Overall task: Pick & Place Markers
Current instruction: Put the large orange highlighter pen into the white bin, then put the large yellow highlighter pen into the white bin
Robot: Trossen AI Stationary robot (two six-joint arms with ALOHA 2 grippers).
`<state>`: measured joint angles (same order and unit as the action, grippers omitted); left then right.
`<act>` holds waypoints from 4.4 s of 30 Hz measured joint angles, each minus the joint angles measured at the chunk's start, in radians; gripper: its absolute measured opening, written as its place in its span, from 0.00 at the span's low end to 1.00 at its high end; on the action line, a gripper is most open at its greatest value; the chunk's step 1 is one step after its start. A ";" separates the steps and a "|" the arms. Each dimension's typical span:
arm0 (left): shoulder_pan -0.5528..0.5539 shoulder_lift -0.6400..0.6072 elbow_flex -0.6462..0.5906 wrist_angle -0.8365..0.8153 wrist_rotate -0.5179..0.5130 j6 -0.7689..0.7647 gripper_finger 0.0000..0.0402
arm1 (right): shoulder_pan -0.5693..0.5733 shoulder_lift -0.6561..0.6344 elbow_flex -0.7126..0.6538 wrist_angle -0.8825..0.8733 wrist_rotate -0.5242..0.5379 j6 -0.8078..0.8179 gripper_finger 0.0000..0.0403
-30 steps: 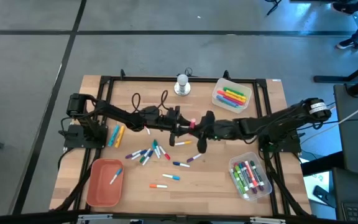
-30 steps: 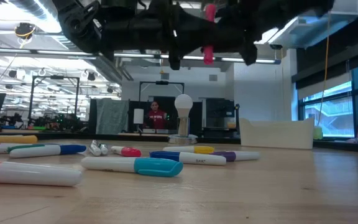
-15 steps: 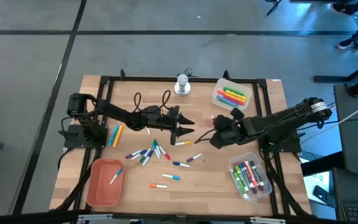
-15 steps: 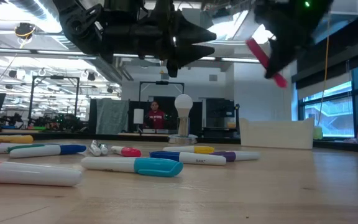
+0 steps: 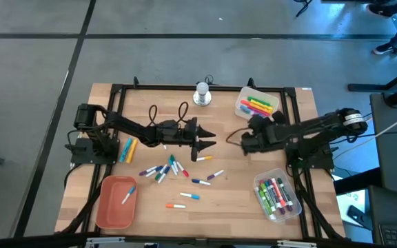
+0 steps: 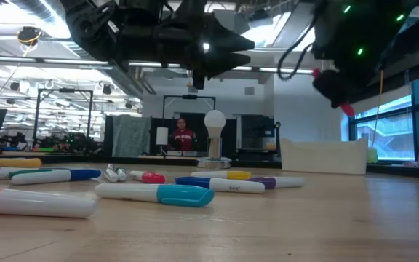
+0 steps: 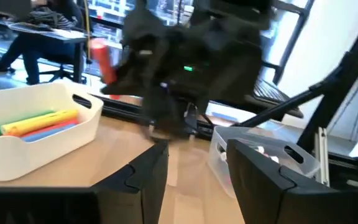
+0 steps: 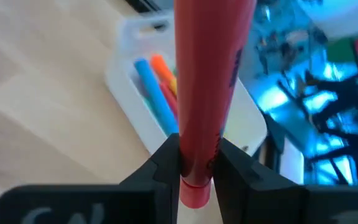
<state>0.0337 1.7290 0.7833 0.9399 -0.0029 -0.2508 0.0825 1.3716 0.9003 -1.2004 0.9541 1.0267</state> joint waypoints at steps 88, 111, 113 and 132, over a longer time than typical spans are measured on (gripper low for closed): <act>0.073 -0.001 0.001 -0.316 -0.349 0.316 0.42 | -0.047 0.031 -0.005 0.892 -0.276 -0.852 0.52; -0.055 0.070 -0.007 -0.589 -0.312 0.318 0.34 | 0.320 0.145 -0.010 0.819 -0.194 -0.507 0.03; -0.083 0.070 -0.007 -0.586 -0.316 0.324 0.34 | 0.339 0.145 -0.010 0.832 -0.173 -0.507 0.01; -0.225 -0.269 0.030 -1.603 -0.475 -0.464 0.56 | 0.362 0.145 -0.010 0.838 -0.229 -0.457 0.03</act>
<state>-0.1916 1.4603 0.8136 -0.6634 -0.4780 -0.7150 0.4442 1.5169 0.8906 -0.3624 0.7251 0.5701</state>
